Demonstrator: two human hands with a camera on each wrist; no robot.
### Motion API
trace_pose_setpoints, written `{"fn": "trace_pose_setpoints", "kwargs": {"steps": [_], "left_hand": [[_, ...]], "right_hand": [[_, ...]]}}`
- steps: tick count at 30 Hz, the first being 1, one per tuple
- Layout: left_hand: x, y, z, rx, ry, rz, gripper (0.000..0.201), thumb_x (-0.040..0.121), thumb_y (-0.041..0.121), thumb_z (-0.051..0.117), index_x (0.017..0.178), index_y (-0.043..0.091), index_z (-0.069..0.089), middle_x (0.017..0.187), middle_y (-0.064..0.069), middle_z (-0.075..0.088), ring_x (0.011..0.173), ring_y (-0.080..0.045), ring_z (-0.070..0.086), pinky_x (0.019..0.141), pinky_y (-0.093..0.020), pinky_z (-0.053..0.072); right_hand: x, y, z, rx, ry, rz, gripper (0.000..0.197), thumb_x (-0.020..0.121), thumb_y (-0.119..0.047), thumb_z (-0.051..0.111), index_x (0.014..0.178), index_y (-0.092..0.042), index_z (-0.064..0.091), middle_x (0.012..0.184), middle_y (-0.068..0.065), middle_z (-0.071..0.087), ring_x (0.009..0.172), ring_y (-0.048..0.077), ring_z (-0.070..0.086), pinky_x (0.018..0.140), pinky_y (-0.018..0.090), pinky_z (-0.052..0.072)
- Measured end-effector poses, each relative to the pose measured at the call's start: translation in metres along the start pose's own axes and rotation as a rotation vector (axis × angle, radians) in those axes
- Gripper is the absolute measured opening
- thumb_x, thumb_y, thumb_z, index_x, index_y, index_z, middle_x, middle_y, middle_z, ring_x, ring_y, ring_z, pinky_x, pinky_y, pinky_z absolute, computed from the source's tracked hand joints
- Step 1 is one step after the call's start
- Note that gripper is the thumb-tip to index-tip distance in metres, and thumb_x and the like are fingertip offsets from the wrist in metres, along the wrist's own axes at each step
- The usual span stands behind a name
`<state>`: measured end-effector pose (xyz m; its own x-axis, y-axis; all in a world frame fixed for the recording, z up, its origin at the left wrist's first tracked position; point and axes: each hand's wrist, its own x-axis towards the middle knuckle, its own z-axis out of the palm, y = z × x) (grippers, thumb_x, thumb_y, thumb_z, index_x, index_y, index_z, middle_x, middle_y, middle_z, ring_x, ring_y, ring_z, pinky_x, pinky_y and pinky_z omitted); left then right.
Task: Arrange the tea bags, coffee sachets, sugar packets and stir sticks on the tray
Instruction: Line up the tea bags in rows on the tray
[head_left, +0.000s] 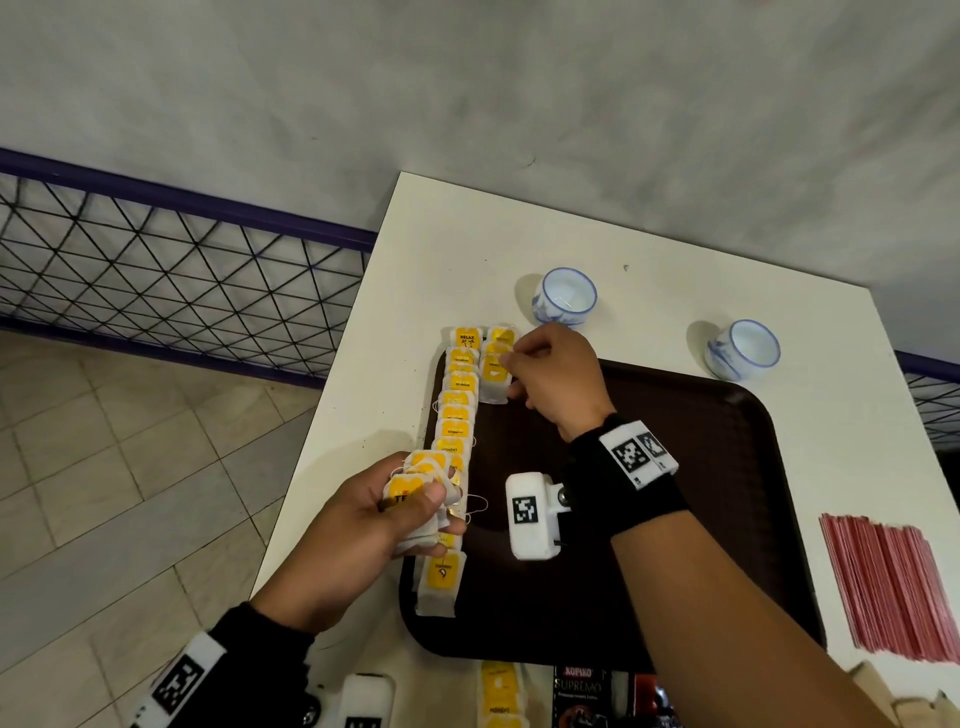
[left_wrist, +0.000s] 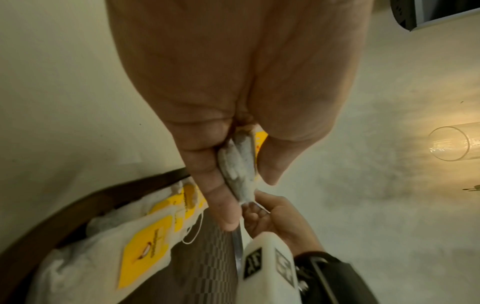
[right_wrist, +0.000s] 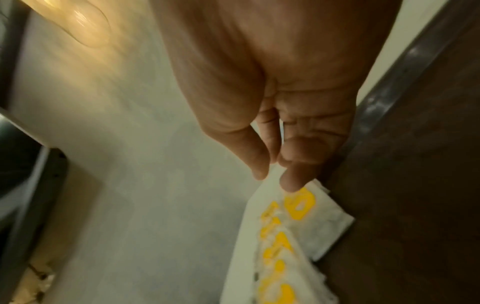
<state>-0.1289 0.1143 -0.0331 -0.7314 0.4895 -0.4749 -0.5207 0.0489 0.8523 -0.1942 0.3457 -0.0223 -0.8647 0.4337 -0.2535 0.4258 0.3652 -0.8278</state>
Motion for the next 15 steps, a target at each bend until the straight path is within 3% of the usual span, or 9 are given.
{"fn": "trace_pose_setpoints", "kwargs": {"steps": [5, 8, 10, 12, 15], "left_hand": [[0.007, -0.001, -0.004, -0.228, -0.032, -0.060, 0.047, 0.085, 0.019, 0.070, 0.129, 0.005, 0.061, 0.114, -0.019, 0.074, 0.099, -0.040, 0.073, 0.077, -0.041, 0.062], [0.010, 0.000, -0.005, -0.323, -0.051, -0.073, 0.054, 0.075, 0.010, 0.054, 0.128, -0.002, 0.060, 0.113, -0.024, 0.072, 0.099, -0.043, 0.072, 0.073, -0.038, 0.063], [0.011, 0.000, -0.003, -0.325, -0.051, -0.062, 0.046, 0.082, -0.001, 0.054, 0.127, -0.001, 0.061, 0.108, -0.020, 0.074, 0.097, -0.038, 0.074, 0.074, -0.037, 0.062], [0.012, -0.001, 0.001, -0.277, -0.039, -0.054, 0.038, 0.093, -0.010, 0.046, 0.126, 0.002, 0.062, 0.106, -0.015, 0.074, 0.097, -0.030, 0.074, 0.080, -0.039, 0.062], [0.011, -0.002, 0.007, -0.145, -0.011, -0.029, 0.038, 0.099, -0.008, 0.046, 0.130, 0.008, 0.062, 0.122, -0.013, 0.071, 0.113, -0.029, 0.070, 0.100, -0.051, 0.054]], "right_hand": [[-0.055, -0.004, -0.004, 0.074, -0.193, -0.111, 0.006, 0.087, -0.003, 0.071, 0.087, -0.007, 0.066, 0.075, 0.003, 0.066, 0.056, 0.011, 0.061, 0.050, 0.013, 0.042], [-0.085, 0.003, -0.007, 0.145, -0.280, -0.116, 0.008, 0.086, -0.003, 0.074, 0.090, -0.006, 0.068, 0.078, 0.006, 0.065, 0.063, 0.014, 0.061, 0.060, 0.018, 0.049], [-0.100, 0.008, -0.009, 0.167, -0.309, -0.121, 0.010, 0.085, -0.005, 0.076, 0.092, -0.009, 0.070, 0.080, 0.009, 0.067, 0.067, 0.012, 0.062, 0.067, 0.024, 0.052], [-0.109, 0.012, -0.008, 0.202, -0.328, -0.116, 0.013, 0.084, -0.005, 0.076, 0.094, -0.009, 0.070, 0.082, 0.009, 0.068, 0.068, 0.009, 0.064, 0.070, 0.028, 0.053], [-0.117, 0.017, -0.002, 0.208, -0.307, -0.116, 0.016, 0.083, -0.008, 0.079, 0.095, -0.012, 0.070, 0.085, 0.010, 0.068, 0.070, 0.011, 0.063, 0.073, 0.037, 0.055]]}}
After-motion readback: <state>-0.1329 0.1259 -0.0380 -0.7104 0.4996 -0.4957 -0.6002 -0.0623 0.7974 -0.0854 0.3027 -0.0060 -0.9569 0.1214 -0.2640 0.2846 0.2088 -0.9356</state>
